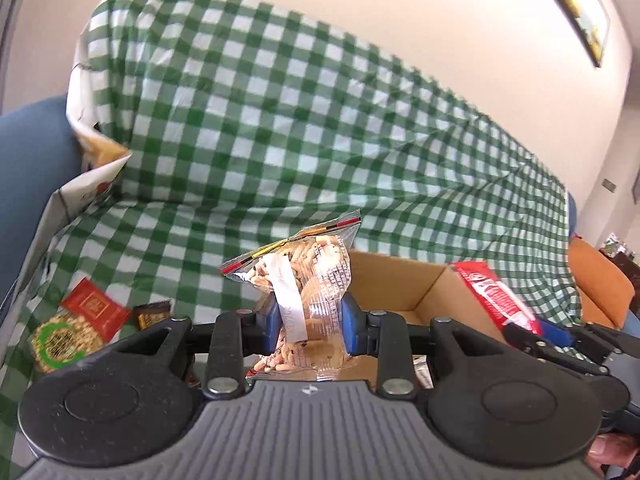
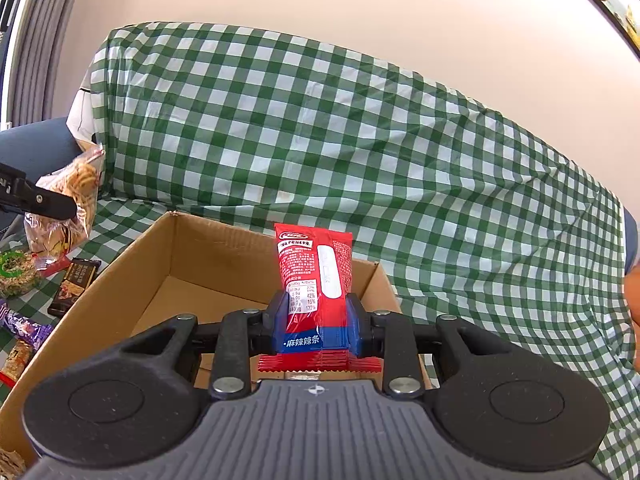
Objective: Organize snacks
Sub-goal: 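Carry the cracker bag in the left gripper and red pack in the right over the box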
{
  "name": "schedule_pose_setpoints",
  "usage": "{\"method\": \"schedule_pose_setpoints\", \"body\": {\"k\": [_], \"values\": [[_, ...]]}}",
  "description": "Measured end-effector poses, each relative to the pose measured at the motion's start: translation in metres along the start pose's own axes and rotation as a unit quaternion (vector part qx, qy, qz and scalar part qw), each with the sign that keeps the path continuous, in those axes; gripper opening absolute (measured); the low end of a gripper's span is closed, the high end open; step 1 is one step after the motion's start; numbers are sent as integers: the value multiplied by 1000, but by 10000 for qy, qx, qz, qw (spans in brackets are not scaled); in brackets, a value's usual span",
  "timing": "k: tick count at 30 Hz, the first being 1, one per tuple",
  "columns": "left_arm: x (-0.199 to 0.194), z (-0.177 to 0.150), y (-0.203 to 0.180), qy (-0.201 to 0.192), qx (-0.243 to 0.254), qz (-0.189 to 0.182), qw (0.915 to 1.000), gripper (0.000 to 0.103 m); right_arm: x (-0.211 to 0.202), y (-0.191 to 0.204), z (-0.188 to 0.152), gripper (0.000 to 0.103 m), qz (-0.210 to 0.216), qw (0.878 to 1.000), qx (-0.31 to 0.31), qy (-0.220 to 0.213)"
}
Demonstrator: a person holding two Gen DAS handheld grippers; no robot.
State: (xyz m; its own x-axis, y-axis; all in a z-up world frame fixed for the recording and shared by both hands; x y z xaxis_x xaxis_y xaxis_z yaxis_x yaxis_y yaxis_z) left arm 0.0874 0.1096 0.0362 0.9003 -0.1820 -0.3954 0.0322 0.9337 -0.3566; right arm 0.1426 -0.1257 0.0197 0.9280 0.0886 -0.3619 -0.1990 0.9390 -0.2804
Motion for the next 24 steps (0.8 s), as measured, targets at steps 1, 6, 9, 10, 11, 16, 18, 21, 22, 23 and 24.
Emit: {"method": "schedule_pose_setpoints", "body": {"k": [1,6,9,10,11,16,18,21,22,23,24], "values": [[-1,0,-4,-50,57,-41,10000,34,0,-1,0,31,-16,10000,17,2],[-4,0,-25,-186,250,-317,9990,34,1,-2,1,31,-99,9999,83,8],[-2,-3,-34,-189,293,-443,9984,34,2,-2,1,31,-146,9998,97,6],[-1,-4,-37,-177,321,-471,9982,34,3,-2,1,31,-156,9998,108,14],[0,-5,-39,-165,344,-489,9981,34,4,-3,1,31,-164,9998,115,20],[4,-8,-49,-168,388,-625,9971,34,5,-4,2,31,-213,9997,139,20],[6,-8,-53,-181,388,-665,9969,34,5,-4,2,31,-227,9996,148,25],[9,-10,-59,-181,387,-741,9963,34,4,-4,2,31,-257,9995,156,35],[10,-10,-61,-176,382,-764,9962,34,4,-5,1,31,-266,9995,152,37],[11,-10,-63,-176,378,-790,9960,34,4,-5,1,31,-280,9995,150,38],[12,-11,-65,-175,381,-813,9958,34,4,-5,2,31,-296,9994,151,41]]}}
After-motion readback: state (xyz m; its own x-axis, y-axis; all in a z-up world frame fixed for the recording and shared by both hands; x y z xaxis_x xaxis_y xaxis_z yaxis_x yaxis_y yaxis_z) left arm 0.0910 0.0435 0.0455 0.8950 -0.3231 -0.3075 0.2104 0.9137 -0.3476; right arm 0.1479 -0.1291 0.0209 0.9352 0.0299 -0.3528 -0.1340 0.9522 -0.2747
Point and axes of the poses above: each gripper's, at about its wrist camera, not at the fingertips, and x roughly the way its jaws point, y to its left, z to its top, the point moved 3 cm from there along x, roughly the way its jaws point, and after that the axes turned 8 degrees about -z, right-handed, at the moved point
